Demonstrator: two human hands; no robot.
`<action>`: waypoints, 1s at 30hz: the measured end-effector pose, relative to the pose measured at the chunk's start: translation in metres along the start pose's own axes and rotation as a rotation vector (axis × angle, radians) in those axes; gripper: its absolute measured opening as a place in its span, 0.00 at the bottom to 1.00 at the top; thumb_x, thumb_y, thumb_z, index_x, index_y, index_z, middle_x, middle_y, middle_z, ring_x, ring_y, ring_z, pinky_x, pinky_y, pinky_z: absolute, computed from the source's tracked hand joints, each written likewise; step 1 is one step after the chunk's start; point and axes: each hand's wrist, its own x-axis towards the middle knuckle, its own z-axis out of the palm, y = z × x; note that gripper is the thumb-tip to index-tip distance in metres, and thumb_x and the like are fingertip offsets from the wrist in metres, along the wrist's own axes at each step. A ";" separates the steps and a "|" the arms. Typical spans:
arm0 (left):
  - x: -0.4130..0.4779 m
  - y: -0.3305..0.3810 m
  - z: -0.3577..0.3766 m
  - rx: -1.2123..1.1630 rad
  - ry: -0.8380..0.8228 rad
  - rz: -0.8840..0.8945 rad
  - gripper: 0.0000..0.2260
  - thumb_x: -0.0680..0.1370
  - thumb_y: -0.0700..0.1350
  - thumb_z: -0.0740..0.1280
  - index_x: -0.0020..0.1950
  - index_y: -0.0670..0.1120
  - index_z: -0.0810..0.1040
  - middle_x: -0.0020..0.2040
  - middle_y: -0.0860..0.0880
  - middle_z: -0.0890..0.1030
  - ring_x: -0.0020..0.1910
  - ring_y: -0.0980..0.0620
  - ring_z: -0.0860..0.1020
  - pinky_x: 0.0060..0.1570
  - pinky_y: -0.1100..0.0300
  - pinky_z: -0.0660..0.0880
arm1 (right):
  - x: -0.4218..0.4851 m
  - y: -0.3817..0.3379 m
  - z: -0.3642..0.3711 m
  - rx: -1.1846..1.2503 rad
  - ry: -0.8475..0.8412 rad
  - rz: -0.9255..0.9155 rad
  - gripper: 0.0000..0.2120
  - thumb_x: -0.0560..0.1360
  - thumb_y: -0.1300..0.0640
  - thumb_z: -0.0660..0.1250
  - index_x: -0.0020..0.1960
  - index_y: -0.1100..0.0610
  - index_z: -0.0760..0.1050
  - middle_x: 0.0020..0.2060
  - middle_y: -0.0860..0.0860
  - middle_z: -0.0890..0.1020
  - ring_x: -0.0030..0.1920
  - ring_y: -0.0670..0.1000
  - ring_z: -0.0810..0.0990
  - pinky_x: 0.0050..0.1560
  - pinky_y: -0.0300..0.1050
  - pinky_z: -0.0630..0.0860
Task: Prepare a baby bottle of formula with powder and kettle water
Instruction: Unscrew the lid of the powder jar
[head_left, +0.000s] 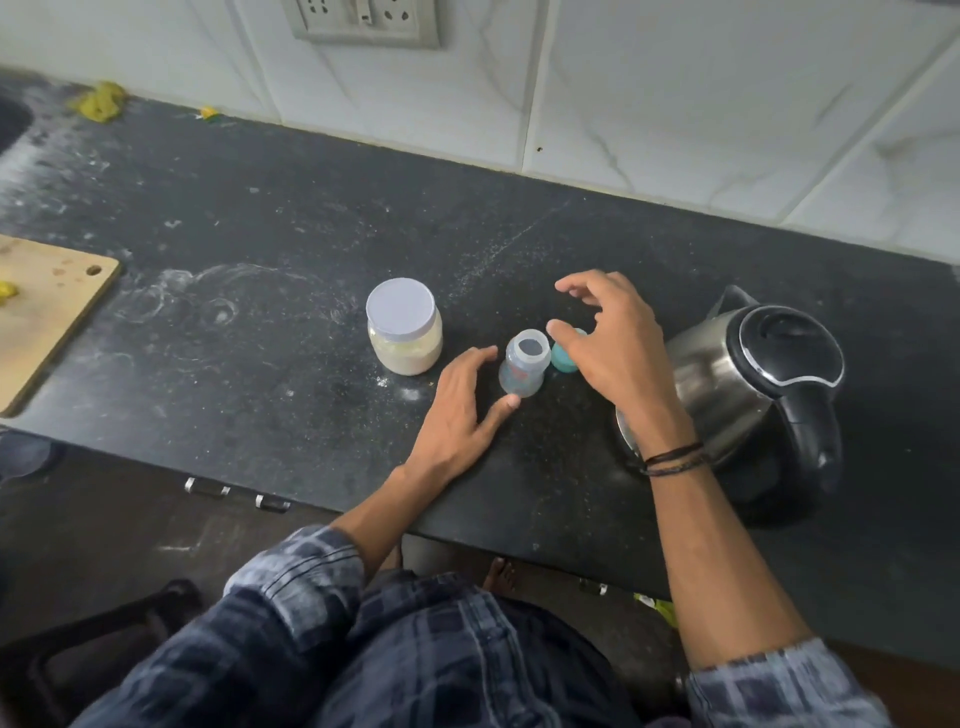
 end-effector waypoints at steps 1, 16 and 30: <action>-0.006 -0.001 -0.005 0.011 -0.007 0.016 0.26 0.81 0.55 0.68 0.75 0.45 0.66 0.73 0.49 0.71 0.76 0.52 0.64 0.76 0.61 0.59 | 0.001 -0.004 0.004 0.017 0.021 0.000 0.15 0.74 0.57 0.74 0.60 0.49 0.79 0.56 0.46 0.79 0.58 0.47 0.79 0.58 0.51 0.78; 0.002 -0.060 -0.098 -0.144 0.291 -0.270 0.41 0.70 0.60 0.77 0.76 0.48 0.62 0.70 0.52 0.63 0.71 0.50 0.67 0.73 0.55 0.66 | 0.025 -0.085 0.096 -0.112 -0.205 -0.078 0.28 0.75 0.47 0.75 0.71 0.55 0.75 0.65 0.53 0.76 0.65 0.56 0.76 0.64 0.48 0.71; 0.039 -0.050 -0.098 -0.295 0.149 -0.174 0.34 0.66 0.53 0.82 0.68 0.61 0.69 0.63 0.70 0.75 0.65 0.65 0.73 0.62 0.70 0.69 | 0.033 -0.104 0.129 -0.383 -0.309 -0.069 0.38 0.72 0.42 0.75 0.76 0.56 0.67 0.67 0.54 0.71 0.65 0.56 0.68 0.65 0.45 0.67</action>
